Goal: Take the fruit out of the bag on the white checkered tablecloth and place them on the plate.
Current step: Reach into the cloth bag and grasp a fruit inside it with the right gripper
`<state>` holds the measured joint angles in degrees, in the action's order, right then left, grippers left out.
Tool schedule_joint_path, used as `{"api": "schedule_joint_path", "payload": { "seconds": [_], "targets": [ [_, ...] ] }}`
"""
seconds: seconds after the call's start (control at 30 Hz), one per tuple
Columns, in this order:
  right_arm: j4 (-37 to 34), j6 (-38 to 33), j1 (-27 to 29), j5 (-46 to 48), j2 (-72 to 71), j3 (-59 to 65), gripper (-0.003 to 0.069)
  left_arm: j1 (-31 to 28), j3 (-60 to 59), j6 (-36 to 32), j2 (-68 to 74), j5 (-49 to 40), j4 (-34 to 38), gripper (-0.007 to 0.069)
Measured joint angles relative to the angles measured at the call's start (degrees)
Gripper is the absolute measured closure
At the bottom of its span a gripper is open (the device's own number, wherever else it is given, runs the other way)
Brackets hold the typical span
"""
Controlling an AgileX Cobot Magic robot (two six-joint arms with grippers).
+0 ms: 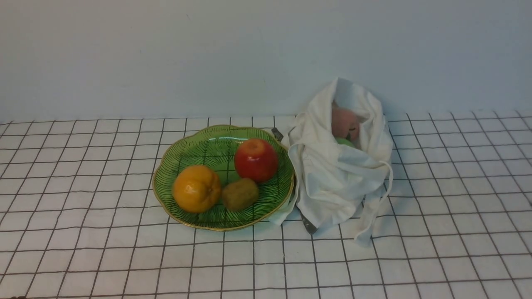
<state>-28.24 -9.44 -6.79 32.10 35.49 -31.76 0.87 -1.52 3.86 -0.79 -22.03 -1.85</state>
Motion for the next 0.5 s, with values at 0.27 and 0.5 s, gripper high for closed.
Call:
{"api": "schedule_joint_path", "payload": {
  "seconds": [0.27,0.5],
  "targets": [
    [2.17,-2.53,0.00,2.27,30.17,-16.99,0.0650,0.00,0.00,0.00,0.00,0.00,0.00,0.0629],
    [2.15,-5.09,-1.44,4.26,49.64,-30.06,0.0540,0.00,0.00,0.00,0.00,0.00,0.00,0.0629]
  ]
}}
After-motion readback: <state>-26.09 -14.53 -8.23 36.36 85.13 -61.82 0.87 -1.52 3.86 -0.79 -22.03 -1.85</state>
